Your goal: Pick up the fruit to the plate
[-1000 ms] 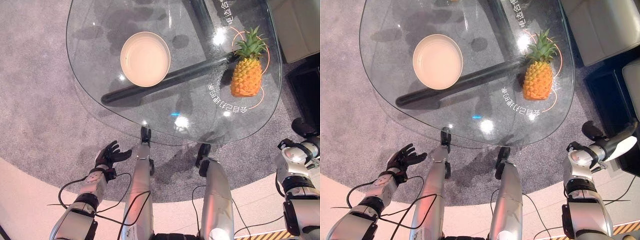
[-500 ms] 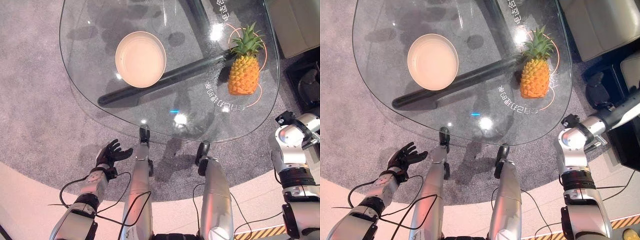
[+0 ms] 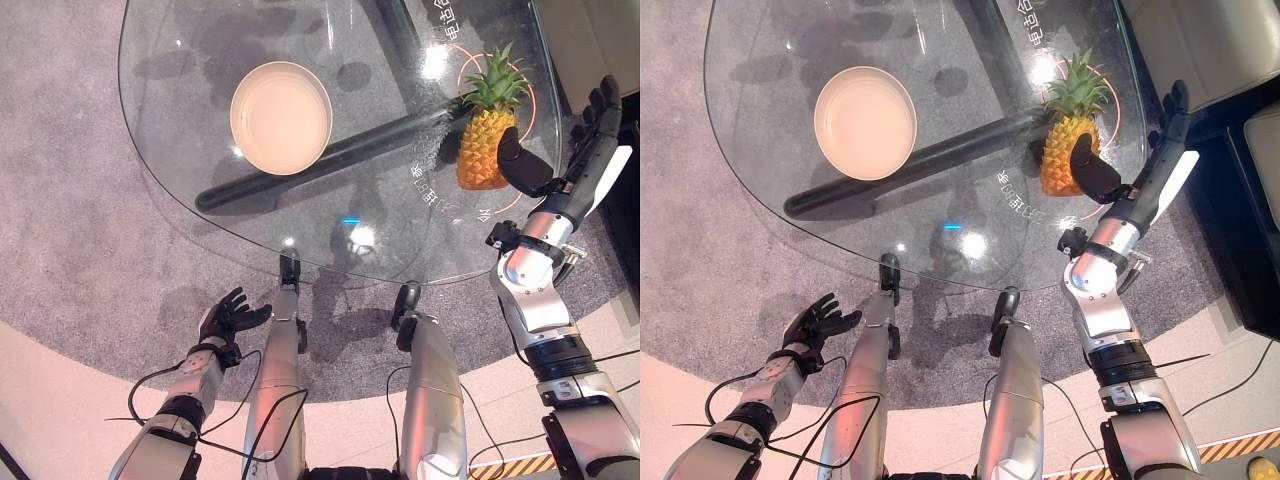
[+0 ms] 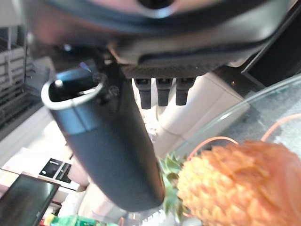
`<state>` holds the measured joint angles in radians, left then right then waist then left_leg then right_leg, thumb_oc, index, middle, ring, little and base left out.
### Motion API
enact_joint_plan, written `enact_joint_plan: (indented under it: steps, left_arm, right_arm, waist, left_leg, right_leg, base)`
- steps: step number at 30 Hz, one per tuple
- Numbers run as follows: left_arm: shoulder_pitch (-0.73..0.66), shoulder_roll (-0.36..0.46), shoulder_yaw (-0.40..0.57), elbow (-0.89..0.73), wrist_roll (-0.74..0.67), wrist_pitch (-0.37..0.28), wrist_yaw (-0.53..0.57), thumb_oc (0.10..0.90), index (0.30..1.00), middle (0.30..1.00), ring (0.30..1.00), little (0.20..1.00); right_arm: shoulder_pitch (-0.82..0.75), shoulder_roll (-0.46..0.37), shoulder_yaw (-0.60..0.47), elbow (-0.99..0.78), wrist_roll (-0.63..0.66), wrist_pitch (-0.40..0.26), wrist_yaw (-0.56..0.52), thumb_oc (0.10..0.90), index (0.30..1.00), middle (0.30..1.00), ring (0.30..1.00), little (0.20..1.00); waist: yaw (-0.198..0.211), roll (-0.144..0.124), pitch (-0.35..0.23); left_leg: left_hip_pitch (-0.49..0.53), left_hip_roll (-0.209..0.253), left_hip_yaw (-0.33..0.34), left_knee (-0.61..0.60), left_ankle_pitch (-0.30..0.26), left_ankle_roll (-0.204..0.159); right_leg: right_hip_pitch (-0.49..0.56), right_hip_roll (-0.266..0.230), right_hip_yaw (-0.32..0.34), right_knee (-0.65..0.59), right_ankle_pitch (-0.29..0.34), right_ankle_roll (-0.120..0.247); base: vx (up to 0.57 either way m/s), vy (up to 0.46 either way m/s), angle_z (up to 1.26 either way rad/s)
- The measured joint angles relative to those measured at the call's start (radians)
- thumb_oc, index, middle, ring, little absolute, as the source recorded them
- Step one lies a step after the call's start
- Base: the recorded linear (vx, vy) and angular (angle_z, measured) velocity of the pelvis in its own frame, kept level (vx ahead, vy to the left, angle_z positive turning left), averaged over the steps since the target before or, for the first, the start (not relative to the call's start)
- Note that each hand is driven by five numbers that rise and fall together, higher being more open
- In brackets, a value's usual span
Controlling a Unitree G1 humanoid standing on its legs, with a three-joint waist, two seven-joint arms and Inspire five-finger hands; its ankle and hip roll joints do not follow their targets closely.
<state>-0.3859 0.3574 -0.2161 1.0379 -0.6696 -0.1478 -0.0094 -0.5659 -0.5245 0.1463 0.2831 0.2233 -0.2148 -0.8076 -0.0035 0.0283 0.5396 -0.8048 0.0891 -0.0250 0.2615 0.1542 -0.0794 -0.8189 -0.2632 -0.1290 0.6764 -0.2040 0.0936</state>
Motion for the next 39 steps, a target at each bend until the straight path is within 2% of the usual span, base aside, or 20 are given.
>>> enact_joint_plan:
  steps: [13, 21, 26, 30, 39]
  left_arm:
    - [0.002, 0.000, -0.001, 0.000, 0.001, -0.006, -0.001, 0.800, 0.900, 0.900, 0.900, 0.900]
    - [0.016, -0.015, -0.003, -0.016, 0.001, -0.005, 0.000, 0.800, 0.900, 0.900, 0.900, 0.900]
    - [0.021, -0.020, -0.005, -0.015, 0.001, 0.002, 0.000, 0.800, 0.900, 0.900, 0.900, 0.900]
    - [0.021, -0.021, -0.008, -0.016, 0.001, 0.003, -0.001, 0.800, 0.900, 0.900, 0.900, 0.900]
    - [0.021, -0.021, -0.013, -0.016, 0.006, 0.004, 0.000, 0.800, 0.900, 0.900, 0.900, 0.900]
  right_arm:
    - [0.000, 0.017, 0.005, 0.005, -0.004, 0.023, 0.025, 0.800, 0.900, 0.900, 0.900, 0.900]
    - [-0.003, 0.018, 0.016, 0.090, 0.080, 0.046, 0.071, 0.800, 0.900, 0.900, 0.900, 0.900]
    - [-0.012, 0.019, 0.015, 0.136, 0.191, 0.049, 0.126, 0.800, 0.900, 0.900, 0.900, 0.900]
    - [-0.040, 0.019, 0.015, 0.182, 0.220, 0.029, 0.161, 0.800, 0.900, 0.900, 0.900, 0.900]
    - [-0.060, 0.019, 0.019, 0.206, 0.222, 0.031, 0.196, 0.800, 0.900, 0.900, 0.900, 0.900]
  waist:
    - [0.002, 0.003, 0.000]
    - [0.003, 0.012, -0.003]
    - [0.004, 0.014, -0.002]
    - [0.006, 0.015, -0.002]
    - [0.029, 0.016, -0.002]
  left_leg:
    - [0.013, -0.001, 0.014, -0.006, 0.001, 0.003]
    - [0.039, -0.004, 0.017, -0.024, 0.012, 0.003]
    - [0.048, 0.000, 0.017, -0.038, 0.017, -0.003]
    - [0.048, 0.000, 0.016, -0.037, 0.018, -0.003]
    - [0.046, 0.001, 0.015, -0.040, 0.014, -0.008]
  right_leg:
    - [-0.003, -0.002, 0.016, 0.008, -0.003, 0.002]
    - [0.007, -0.004, 0.021, 0.022, -0.011, 0.002]
    - [0.009, -0.001, 0.021, 0.023, -0.015, 0.001]
    - [0.009, -0.001, 0.021, 0.024, -0.015, 0.001]
    - [0.005, -0.001, 0.020, 0.030, -0.016, -0.002]
  base:
    - [0.02, -0.002, 0.00]
    - [-0.02, -0.002, 0.00]
    - [0.05, -0.016, 0.01]
    - [0.00, 0.000, 0.00]
    - [0.00, 0.000, 0.00]
